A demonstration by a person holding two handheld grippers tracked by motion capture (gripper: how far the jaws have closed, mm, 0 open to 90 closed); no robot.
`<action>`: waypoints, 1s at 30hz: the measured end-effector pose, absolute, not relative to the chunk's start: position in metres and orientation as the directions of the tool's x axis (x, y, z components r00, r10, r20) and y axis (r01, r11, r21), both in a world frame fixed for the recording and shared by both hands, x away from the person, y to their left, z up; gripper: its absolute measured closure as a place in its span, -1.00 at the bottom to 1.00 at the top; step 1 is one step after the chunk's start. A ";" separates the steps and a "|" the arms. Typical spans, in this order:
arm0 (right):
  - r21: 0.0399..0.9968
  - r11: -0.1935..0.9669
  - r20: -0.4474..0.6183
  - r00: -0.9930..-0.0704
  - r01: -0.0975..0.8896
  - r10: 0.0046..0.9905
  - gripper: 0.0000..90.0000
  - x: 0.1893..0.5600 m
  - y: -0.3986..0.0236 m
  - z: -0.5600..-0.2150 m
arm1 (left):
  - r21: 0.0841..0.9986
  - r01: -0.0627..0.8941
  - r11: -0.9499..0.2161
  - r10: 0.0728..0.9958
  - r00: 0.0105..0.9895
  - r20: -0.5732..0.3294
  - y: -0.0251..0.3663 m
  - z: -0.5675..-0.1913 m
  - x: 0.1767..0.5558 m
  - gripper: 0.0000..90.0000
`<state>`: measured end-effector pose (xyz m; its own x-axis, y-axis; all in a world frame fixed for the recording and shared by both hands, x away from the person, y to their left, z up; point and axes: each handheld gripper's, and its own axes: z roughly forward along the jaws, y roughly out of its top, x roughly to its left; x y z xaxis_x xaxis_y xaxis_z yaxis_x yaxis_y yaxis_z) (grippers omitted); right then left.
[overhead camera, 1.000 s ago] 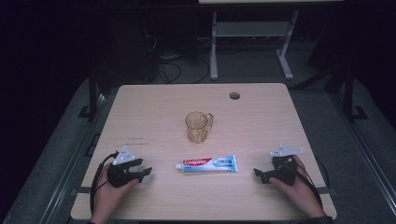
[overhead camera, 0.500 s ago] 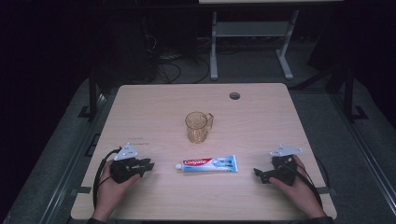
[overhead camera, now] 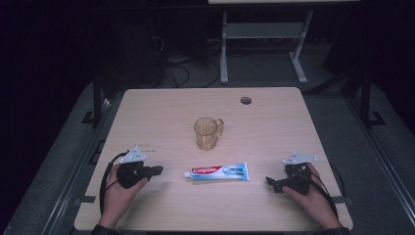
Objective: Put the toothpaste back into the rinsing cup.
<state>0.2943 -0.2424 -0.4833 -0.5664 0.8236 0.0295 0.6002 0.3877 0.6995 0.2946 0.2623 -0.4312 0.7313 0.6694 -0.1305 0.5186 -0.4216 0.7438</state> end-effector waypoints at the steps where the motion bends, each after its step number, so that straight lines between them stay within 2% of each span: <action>1: 0.700 0.388 0.029 -0.567 0.600 0.823 -1.00 0.294 -0.242 -0.483 | 0.741 0.520 -0.424 0.668 0.733 -0.132 0.261 -0.430 0.295 1.00; 18: 0.700 0.388 0.029 -0.567 0.600 0.823 -1.00 0.294 -0.242 -0.483 | 0.748 0.498 -0.440 0.615 0.773 -0.153 0.237 -0.421 0.304 1.00; 30: 0.700 0.389 0.029 -0.567 0.600 0.823 -1.00 0.294 -0.242 -0.483 | 0.755 0.466 -0.461 0.586 0.799 -0.135 0.217 -0.420 0.315 1.00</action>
<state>0.2942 -0.2425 -0.4833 -0.5672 0.8231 0.0288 0.5997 0.3887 0.6995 0.3152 0.2168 -0.4200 0.7993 0.5855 -0.1353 0.4656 -0.4611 0.7554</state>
